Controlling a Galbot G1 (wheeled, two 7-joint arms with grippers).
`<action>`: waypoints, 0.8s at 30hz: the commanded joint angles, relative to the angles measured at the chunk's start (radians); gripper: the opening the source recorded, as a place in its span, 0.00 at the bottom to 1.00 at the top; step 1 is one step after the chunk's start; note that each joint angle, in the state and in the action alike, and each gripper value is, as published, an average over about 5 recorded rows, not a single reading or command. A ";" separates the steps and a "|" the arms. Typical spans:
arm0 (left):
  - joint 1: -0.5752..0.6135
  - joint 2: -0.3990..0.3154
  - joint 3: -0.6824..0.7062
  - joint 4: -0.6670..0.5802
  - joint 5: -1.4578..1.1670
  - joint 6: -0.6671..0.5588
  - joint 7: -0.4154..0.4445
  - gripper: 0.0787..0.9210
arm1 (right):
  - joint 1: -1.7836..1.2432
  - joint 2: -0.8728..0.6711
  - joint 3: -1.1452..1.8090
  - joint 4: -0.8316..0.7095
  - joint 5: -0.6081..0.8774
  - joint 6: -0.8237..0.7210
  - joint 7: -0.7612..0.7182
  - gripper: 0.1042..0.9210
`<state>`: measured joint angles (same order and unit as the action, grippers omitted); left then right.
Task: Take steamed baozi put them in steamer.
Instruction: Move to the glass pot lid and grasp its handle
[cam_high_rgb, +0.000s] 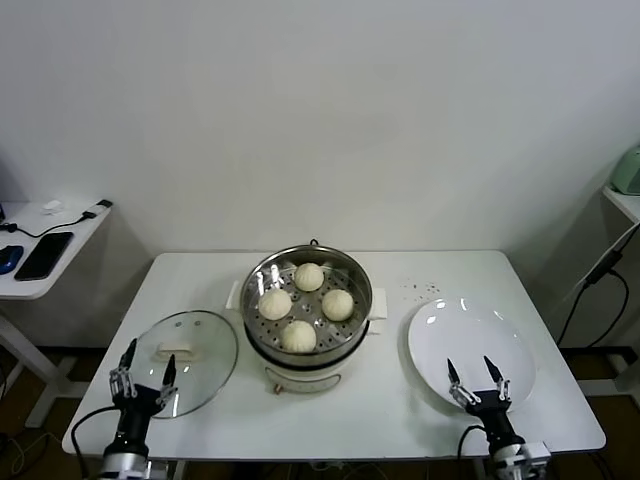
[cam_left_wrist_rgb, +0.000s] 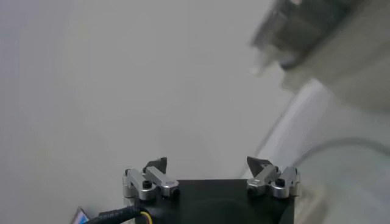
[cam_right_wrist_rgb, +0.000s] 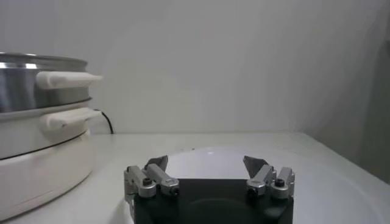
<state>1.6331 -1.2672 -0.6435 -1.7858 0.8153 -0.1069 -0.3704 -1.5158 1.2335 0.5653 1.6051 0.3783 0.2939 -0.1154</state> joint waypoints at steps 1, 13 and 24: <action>-0.115 0.020 0.009 0.243 0.451 0.096 -0.104 0.88 | -0.041 0.056 0.013 0.040 -0.047 -0.030 0.018 0.88; -0.239 0.012 0.034 0.372 0.490 0.116 -0.109 0.88 | -0.044 0.063 0.027 0.072 -0.045 -0.054 0.035 0.88; -0.332 0.013 0.055 0.430 0.487 0.116 -0.095 0.88 | -0.047 0.073 0.036 0.078 -0.049 -0.058 0.037 0.88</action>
<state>1.3980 -1.2593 -0.5976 -1.4403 1.2528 -0.0020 -0.4592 -1.5584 1.2992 0.5990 1.6754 0.3351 0.2423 -0.0809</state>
